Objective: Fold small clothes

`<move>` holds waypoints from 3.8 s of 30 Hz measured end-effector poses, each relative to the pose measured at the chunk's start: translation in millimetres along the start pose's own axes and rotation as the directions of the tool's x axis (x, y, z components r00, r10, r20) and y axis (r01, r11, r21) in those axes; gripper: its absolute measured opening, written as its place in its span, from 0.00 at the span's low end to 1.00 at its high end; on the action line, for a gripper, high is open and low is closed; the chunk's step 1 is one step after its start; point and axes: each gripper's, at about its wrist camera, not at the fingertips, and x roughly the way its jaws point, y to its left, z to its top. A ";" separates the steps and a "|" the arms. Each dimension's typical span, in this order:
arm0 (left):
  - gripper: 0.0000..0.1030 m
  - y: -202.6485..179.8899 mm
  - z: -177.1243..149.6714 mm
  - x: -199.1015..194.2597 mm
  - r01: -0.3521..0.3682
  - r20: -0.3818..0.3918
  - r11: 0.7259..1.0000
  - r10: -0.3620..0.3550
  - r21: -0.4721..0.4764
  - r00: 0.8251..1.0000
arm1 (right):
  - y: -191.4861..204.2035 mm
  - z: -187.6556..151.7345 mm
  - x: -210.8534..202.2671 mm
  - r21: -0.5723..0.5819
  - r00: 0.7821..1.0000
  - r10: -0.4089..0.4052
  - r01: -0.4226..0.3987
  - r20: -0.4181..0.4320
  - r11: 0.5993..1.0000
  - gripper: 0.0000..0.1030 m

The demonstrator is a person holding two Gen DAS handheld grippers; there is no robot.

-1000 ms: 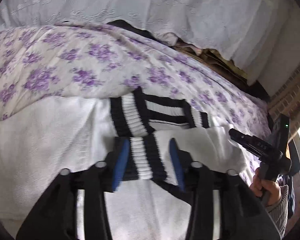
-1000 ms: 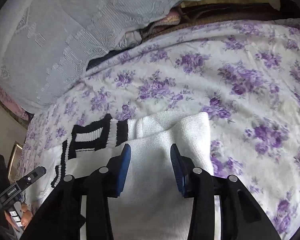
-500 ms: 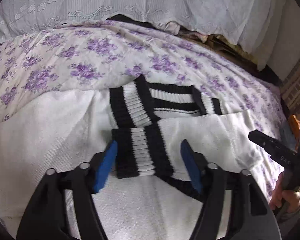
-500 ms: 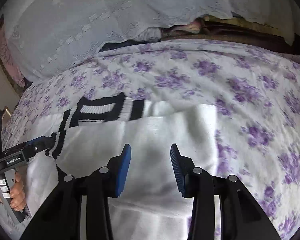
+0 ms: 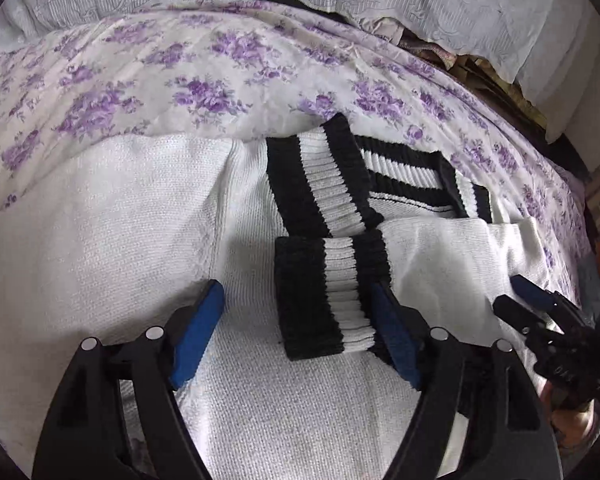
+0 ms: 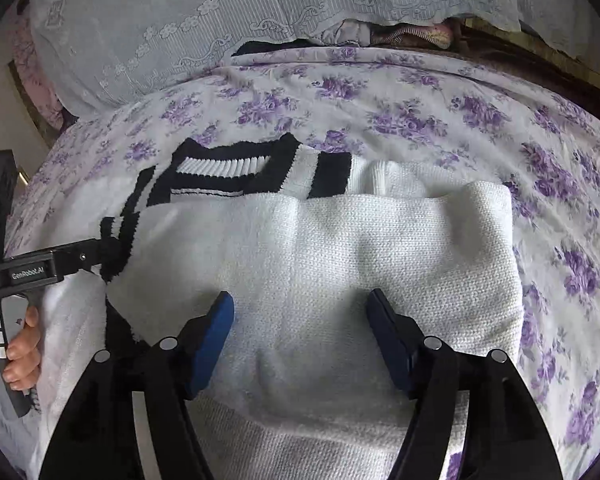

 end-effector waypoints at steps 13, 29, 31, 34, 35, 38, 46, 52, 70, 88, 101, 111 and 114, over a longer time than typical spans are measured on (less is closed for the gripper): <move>0.72 143.1 -113.1 -129.8 -0.012 0.151 0.875 0.097 -0.484 0.984 | -106.4 -53.3 -43.1 0.376 0.971 0.180 -0.228 0.160 0.898 0.70; 0.07 252.9 -122.7 -146.7 -0.020 0.187 0.654 0.245 -0.757 0.951 | -89.7 -53.7 -34.8 0.284 0.957 0.234 -0.276 0.174 0.918 0.97; 0.06 238.9 -114.6 -156.1 -0.098 0.171 0.700 0.304 -0.708 0.937 | -92.0 -55.0 -36.1 0.292 0.953 0.243 -0.289 0.182 0.912 0.97; 0.05 210.8 -97.1 -171.8 -0.187 0.173 0.760 0.366 -0.622 0.914 | -94.9 -54.8 -36.8 0.304 0.947 0.256 -0.306 0.194 0.902 0.97; 0.05 202.2 -90.9 -175.8 -0.201 0.179 0.774 0.374 -0.600 0.910 | -93.8 -54.9 -37.2 0.300 0.949 0.251 -0.299 0.190 0.906 0.97; 0.05 176.1 -73.5 -182.7 -0.217 0.198 0.810 0.375 -0.545 0.906 | -93.6 -56.0 -38.1 0.300 0.950 0.250 -0.298 0.189 0.906 0.97; 0.05 107.3 -36.1 -182.7 -0.243 0.229 0.872 0.364 -0.425 0.903 | -101.8 -58.3 -44.6 0.342 0.937 0.264 -0.332 0.231 0.879 0.96; 0.05 45.5 -12.4 -174.7 -0.251 0.260 0.917 0.336 -0.310 0.905 | -131.9 -61.5 -56.1 0.457 0.908 0.249 -0.389 0.336 0.800 0.96; 0.05 -95.8 14.5 -109.5 -0.166 0.263 0.983 0.182 -0.083 0.947 | -131.9 -57.9 -47.1 0.462 0.922 0.231 -0.359 0.311 0.811 0.97; 0.61 -208.4 -52.2 13.8 -0.151 0.083 0.966 0.136 0.210 0.987 | -150.5 -56.0 -48.3 0.513 0.898 0.250 -0.415 0.361 0.751 0.96; 0.95 -117.4 -75.2 -83.3 -0.269 0.283 0.929 0.195 0.253 0.939 | -118.8 -43.3 -64.3 0.369 0.913 0.231 -0.354 0.337 0.859 0.91; 0.95 34.1 -29.2 -31.2 -0.327 0.099 0.932 0.344 -0.156 0.934 | 27.3 -46.4 -91.1 -0.297 0.951 -0.004 0.100 0.309 0.950 0.86; 0.96 27.5 -28.0 -18.4 -0.406 0.090 0.909 0.413 -0.091 0.906 | 54.8 -45.5 -74.9 -0.414 0.965 -0.036 0.145 0.260 0.899 0.79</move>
